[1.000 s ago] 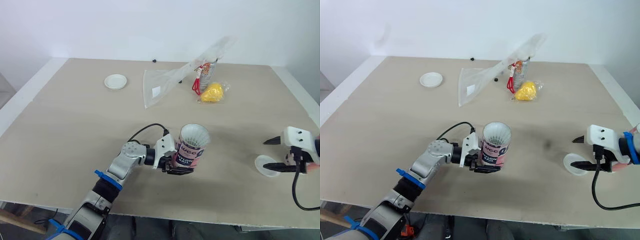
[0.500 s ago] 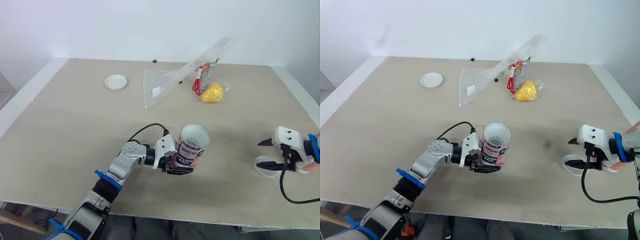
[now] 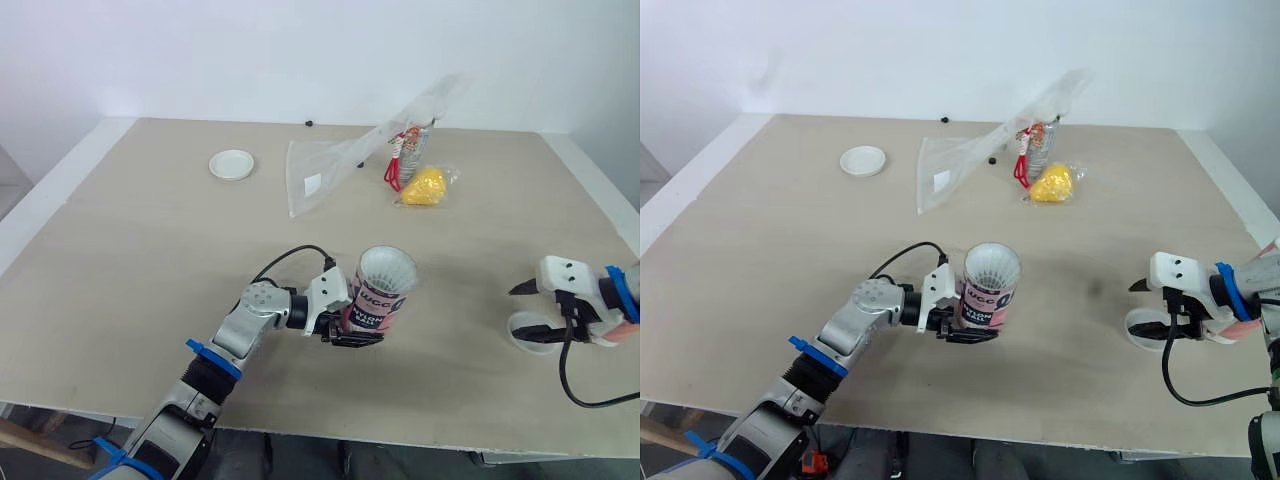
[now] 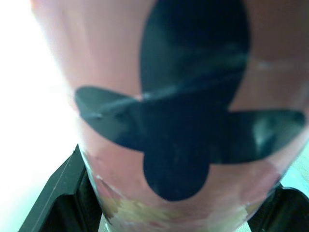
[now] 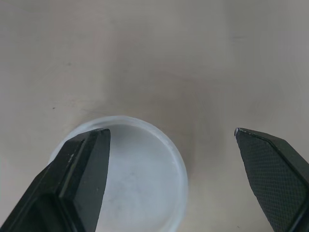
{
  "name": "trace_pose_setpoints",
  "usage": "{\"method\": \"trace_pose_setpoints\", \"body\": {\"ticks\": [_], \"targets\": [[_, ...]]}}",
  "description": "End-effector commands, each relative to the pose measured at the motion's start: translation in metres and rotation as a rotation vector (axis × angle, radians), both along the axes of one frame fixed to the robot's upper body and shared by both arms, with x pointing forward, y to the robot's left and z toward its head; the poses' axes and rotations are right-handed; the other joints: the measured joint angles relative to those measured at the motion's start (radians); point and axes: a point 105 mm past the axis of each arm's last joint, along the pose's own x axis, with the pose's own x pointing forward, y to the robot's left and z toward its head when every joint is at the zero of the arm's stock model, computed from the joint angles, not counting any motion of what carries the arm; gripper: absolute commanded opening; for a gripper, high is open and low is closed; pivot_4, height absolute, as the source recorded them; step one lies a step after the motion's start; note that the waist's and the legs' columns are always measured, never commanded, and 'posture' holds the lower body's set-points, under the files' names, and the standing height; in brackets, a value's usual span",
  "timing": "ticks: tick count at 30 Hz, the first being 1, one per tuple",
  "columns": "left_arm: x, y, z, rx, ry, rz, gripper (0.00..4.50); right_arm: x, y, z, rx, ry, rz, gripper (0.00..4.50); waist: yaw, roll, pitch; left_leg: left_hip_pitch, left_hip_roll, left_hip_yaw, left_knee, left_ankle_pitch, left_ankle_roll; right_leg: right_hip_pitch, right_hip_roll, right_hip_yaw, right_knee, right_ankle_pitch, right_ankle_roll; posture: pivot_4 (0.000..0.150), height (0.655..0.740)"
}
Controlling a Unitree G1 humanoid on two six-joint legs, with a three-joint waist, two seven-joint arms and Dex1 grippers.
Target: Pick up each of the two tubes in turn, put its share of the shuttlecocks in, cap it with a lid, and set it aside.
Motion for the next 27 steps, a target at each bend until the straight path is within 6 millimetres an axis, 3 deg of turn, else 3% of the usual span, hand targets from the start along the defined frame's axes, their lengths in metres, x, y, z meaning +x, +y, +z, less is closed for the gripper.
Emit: {"method": "trace_pose_setpoints", "body": {"ticks": [1, 3, 5, 7, 8, 9, 18, 27], "targets": [[0.003, -0.002, 0.011, -0.014, -0.039, -0.003, 3.19, -0.002, -0.001, 0.003, -0.059, 0.009, 0.04, 2.95, 0.0, 0.0, 0.0, 0.0, 0.0, 0.0, 0.0, 0.0, 0.0, 0.001, 0.0, 0.0, 0.0, 0.0, 0.0, 0.15, 0.74], [0.003, -0.003, 0.011, -0.014, -0.039, -0.002, 3.19, -0.003, -0.002, 0.002, -0.066, 0.011, 0.044, 2.35, 0.0, -0.001, 0.0, 0.002, 0.0, 0.0, 0.0, 0.0, 0.0, 0.002, 0.0, 0.0, 0.0, 0.0, 0.0, 0.15, 0.74], [0.003, -0.003, 0.011, -0.014, -0.039, 0.0, 3.19, -0.004, -0.002, 0.001, -0.07, 0.017, 0.047, 1.25, 0.0, -0.001, 0.0, 0.003, 0.0, 0.0, 0.0, 0.0, 0.0, 0.004, 0.0, 0.0, 0.0, -0.002, -0.002, 0.15, 0.74], [0.004, -0.003, 0.011, -0.012, -0.039, 0.003, 3.19, -0.005, -0.004, 0.001, -0.079, 0.024, 0.048, 0.91, 0.0, -0.001, 0.0, 0.003, 0.0, 0.0, 0.0, 0.0, 0.0, 0.004, 0.0, 0.0, -0.001, -0.002, -0.003, 0.15, 0.74], [0.004, -0.003, 0.011, -0.012, -0.039, 0.004, 3.19, -0.005, -0.004, 0.0, -0.082, 0.024, 0.048, 0.3, 0.0, -0.001, 0.0, 0.003, 0.0, 0.0, 0.0, 0.0, 0.0, 0.004, 0.0, 0.0, -0.001, -0.002, -0.003, 0.15, 0.74], [0.004, -0.003, 0.011, -0.011, -0.039, 0.005, 3.19, -0.006, -0.005, 0.0, -0.082, 0.028, 0.048, 0.04, 0.0, -0.001, 0.0, 0.003, 0.0, 0.0, 0.0, 0.0, 0.0, 0.005, 0.0, 0.0, -0.001, -0.002, -0.003, 0.15, 0.74], [0.007, -0.002, 0.01, -0.003, -0.041, 0.017, 3.19, -0.008, 0.002, 0.007, -0.059, 0.009, 0.075, 0.04, 0.0, -0.001, 0.0, 0.004, 0.0, -0.001, 0.0, 0.0, 0.0, 0.005, 0.0, 0.0, -0.002, -0.002, -0.003, 0.15, 0.74], [0.009, -0.001, 0.008, 0.011, -0.031, 0.017, 3.19, -0.014, 0.042, 0.036, 0.037, -0.073, 0.172, 0.04, 0.0, 0.0, 0.0, 0.004, -0.001, -0.002, -0.002, 0.0, 0.0, 0.005, 0.0, 0.0, -0.002, -0.002, 0.001, 0.15, 0.74]]}}
